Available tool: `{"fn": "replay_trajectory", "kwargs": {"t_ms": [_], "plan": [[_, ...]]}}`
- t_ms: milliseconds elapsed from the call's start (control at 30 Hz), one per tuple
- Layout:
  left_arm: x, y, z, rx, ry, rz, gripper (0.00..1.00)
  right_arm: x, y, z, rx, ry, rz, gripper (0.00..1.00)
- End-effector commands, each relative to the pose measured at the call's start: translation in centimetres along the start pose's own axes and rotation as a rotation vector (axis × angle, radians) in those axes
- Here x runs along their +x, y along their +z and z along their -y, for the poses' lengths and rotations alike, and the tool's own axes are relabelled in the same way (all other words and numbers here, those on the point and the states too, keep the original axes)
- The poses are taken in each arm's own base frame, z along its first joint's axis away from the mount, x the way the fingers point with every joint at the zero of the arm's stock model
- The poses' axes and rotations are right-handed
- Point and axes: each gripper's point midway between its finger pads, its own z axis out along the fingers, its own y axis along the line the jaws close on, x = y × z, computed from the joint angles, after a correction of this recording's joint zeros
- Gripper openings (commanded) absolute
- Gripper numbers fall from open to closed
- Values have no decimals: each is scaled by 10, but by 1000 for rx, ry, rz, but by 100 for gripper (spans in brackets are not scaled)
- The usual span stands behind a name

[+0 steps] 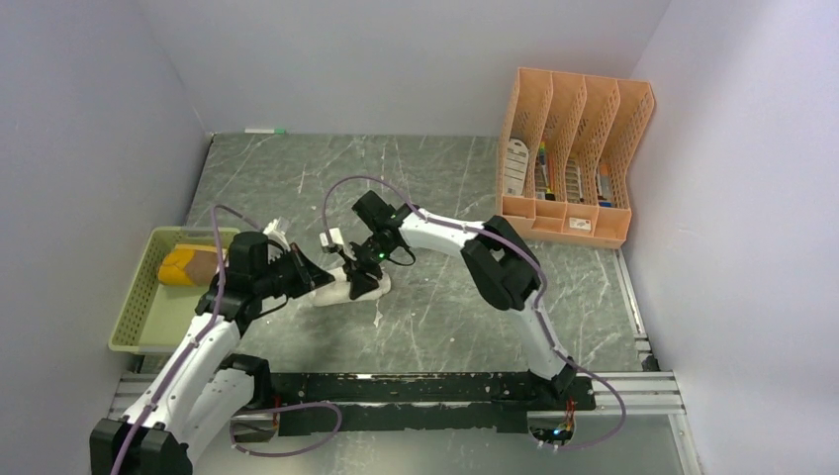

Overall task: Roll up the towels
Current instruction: Roll the towel at the center of the board.

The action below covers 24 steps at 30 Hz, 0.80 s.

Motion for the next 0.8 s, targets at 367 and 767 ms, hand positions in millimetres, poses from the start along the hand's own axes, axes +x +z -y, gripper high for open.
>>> {"fn": "replay_trajectory", "kwargs": {"t_ms": [367,767], "plan": [[25,3,-22,-40,-84,-48,7,36,25,-39,-419,619,148,40],[36,12,-34,-45,-98,-71,7,23,33,-10,-301,692,79,40]]}}
